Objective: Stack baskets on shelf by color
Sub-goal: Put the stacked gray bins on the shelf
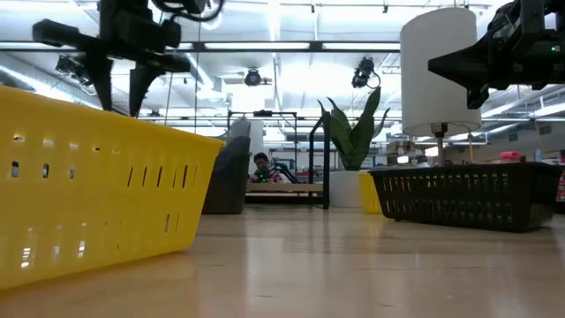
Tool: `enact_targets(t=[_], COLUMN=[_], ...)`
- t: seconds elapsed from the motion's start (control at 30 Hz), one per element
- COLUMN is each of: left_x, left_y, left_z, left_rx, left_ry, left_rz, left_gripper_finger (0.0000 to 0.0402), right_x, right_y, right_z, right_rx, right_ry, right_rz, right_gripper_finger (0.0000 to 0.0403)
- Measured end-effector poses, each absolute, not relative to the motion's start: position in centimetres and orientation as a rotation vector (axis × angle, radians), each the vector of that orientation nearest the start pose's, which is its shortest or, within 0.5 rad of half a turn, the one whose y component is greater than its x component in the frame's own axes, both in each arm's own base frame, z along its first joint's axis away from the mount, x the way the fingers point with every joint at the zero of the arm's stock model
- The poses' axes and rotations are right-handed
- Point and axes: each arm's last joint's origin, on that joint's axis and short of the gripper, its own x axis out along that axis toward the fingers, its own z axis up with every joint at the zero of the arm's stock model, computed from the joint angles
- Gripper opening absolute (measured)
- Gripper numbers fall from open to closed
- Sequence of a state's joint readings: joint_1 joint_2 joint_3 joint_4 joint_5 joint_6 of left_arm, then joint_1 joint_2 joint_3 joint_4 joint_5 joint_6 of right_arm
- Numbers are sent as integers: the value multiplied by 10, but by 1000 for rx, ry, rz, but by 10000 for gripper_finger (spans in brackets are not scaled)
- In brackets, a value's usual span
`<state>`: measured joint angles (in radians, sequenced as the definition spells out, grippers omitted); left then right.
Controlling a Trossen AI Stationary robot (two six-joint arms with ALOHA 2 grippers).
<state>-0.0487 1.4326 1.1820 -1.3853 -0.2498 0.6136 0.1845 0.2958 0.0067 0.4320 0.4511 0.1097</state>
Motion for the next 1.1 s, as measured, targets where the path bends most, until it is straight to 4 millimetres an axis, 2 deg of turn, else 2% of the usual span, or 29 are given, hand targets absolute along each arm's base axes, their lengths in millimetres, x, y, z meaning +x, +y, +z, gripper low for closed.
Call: enact_targets(t=[0.27, 0.43, 0.57, 0.67, 0.77, 0.9, 1.1], left_x=[227, 217, 210, 208, 210, 211, 211], left_y=[-16, -16, -16, -18, -20, -21, -23], left_z=[265, 238, 211, 196, 189, 188, 187], left_rx=[744, 776, 909, 1007, 1032, 995, 913], left_ry=[1639, 1727, 1737, 1709, 1672, 1651, 1634], left_rz=[-367, -396, -450, -464, -445, -446, -449], left_gripper_finger=[215, 250, 254, 244, 228, 198, 131], right_x=[113, 113, 113, 113, 113, 113, 113], right_y=[8, 8, 8, 8, 8, 8, 8], right_z=[182, 181, 181, 181, 181, 181, 181], right_rx=[154, 153, 154, 154, 154, 154, 153], right_ry=[-151, -150, -151, -150, -150, -150, -150], right_rz=[-258, -258, -258, -258, -258, -259, -258], right_gripper_finger=[19, 19, 19, 19, 19, 19, 19])
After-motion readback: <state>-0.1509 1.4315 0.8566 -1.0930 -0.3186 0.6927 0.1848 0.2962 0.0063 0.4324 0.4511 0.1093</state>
